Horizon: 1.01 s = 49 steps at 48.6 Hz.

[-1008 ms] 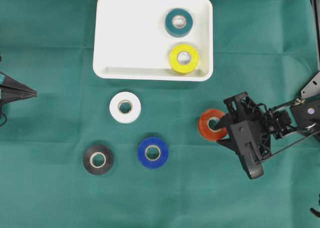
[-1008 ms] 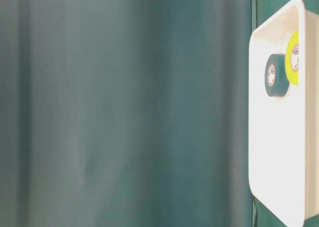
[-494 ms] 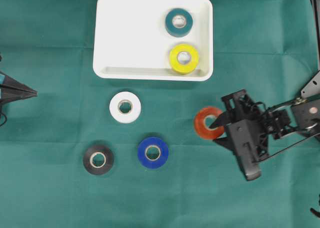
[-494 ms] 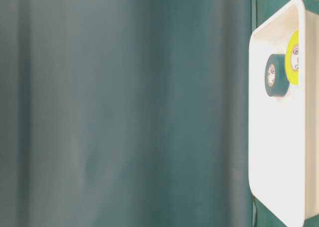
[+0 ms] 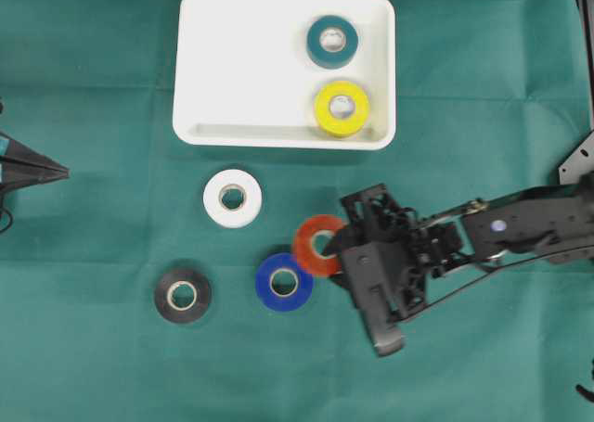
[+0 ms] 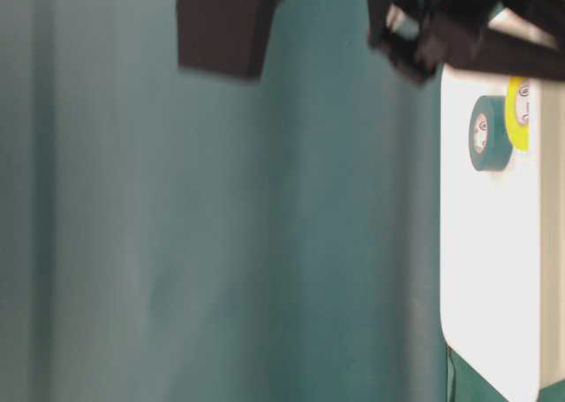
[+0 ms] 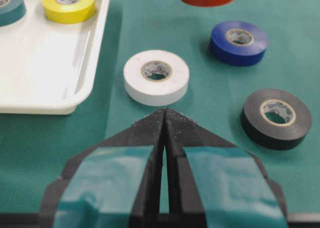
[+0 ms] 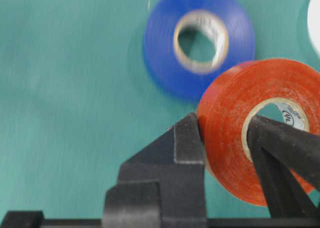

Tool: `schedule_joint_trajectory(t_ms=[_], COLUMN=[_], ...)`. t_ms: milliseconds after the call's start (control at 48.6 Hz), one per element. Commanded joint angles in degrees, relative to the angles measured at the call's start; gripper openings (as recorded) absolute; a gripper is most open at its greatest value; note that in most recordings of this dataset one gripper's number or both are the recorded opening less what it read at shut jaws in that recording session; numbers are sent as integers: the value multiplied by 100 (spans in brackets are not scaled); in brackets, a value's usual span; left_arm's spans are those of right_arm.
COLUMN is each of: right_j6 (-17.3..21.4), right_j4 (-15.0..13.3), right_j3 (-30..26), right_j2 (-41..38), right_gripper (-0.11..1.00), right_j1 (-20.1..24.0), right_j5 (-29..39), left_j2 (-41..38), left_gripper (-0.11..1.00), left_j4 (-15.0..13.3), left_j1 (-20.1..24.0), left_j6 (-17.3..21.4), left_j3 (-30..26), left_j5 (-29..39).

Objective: Put the tape into the white case with the right arm.
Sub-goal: 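Lift the red roll and carry it over the tray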

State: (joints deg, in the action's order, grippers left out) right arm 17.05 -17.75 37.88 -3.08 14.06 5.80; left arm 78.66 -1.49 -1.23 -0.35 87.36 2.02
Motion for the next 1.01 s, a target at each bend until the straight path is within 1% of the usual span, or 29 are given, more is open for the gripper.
schedule_joint_trajectory(t_ms=[0,185,412,473,700,988], right_j6=[9,9,9,9,-9,-70], right_j4=[18,18,18,9,-9,-26], right_j3=[-404,-668,-712,-703,-703,-686], right_j2=[-97,-229,-211,-185,-141,-132], right_gripper=[3,3,3,3,3,3], right_j1=[9,-26,-360,-510,-1292,-2197], right_j5=[-44,79,255,255,237,53], left_j2=[-44,-44,-44,-44,-44,-44], left_gripper=[1,1,1,1,1,1], left_j4=[0,9,0,0,0,0], left_j1=[0,0,0,0,0,0], left_j6=[0,0,0,0,0,0], left_j3=[-62,-53,-53,-53,-62,-53], left_j5=[-53,-53,-53,-53,-53,-53])
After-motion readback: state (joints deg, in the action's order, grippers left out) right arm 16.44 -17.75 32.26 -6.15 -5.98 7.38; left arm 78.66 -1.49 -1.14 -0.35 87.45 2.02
